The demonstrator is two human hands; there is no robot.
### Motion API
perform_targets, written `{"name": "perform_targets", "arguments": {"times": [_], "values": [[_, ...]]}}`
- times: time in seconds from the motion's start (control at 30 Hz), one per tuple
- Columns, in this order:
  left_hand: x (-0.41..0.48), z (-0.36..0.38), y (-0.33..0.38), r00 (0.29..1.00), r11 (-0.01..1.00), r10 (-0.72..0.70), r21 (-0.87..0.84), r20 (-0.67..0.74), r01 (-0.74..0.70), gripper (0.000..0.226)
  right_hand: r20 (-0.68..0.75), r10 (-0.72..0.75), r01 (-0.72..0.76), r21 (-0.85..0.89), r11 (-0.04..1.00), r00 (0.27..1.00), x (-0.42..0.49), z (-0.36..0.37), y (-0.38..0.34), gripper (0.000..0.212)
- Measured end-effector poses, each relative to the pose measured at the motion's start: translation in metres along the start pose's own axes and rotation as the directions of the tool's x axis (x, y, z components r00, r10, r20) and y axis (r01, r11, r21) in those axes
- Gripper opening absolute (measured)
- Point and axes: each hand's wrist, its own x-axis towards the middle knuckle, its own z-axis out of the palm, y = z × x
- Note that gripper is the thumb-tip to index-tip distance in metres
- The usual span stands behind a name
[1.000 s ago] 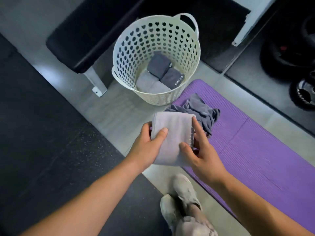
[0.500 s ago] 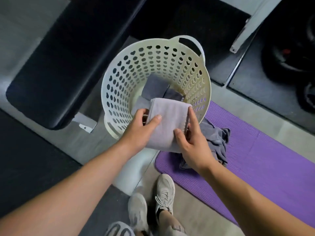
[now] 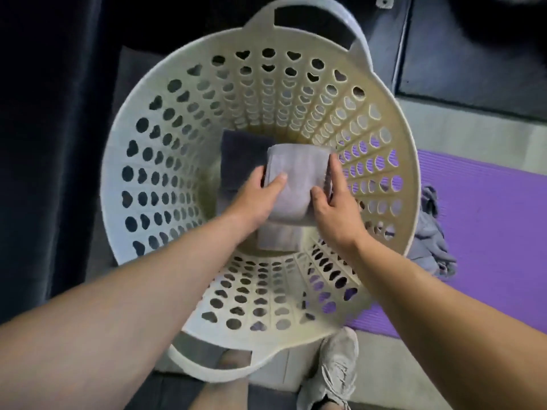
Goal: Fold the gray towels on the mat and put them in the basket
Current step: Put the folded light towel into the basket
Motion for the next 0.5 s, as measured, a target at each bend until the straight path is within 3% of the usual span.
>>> {"name": "perform_targets", "arguments": {"times": [0.2,0.5], "values": [[0.062,0.006,-0.006,0.997,0.981,0.004,0.194,0.082,-0.019,0.044,-0.124,0.052,-0.057,-0.036,0.998,0.991,0.05,0.025,0.036,0.073],[0.092,-0.003,-0.006,0.982,0.864,0.172,0.467,0.083,-0.191,0.056,-0.209,0.009,-0.036,-0.13,0.991,0.978,0.094,0.025,0.044,0.07]]}}
